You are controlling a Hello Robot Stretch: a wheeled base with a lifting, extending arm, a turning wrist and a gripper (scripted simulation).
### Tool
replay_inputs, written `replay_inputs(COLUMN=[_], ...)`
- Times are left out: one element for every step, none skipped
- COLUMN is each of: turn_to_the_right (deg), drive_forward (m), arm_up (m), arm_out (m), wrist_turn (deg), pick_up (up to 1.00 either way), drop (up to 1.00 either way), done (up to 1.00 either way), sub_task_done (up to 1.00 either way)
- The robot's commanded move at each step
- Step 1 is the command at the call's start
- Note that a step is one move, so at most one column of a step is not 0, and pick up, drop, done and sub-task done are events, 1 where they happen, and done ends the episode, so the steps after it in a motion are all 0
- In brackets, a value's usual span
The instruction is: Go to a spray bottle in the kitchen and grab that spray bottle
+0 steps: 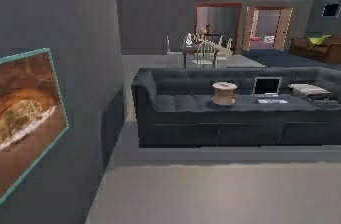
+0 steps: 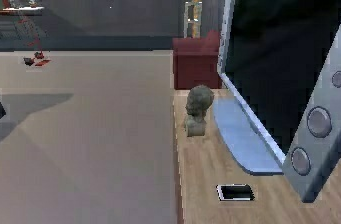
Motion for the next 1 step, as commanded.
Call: replay_inputs(turn_to_the_right=[42.0], drive_forward=[0.00], arm_up=[0.00], arm_out=[0.00], wrist_turn=[0.0], pick_up=[0.00], drop=[0.00], done=[0.00], sub_task_done=[0.00])
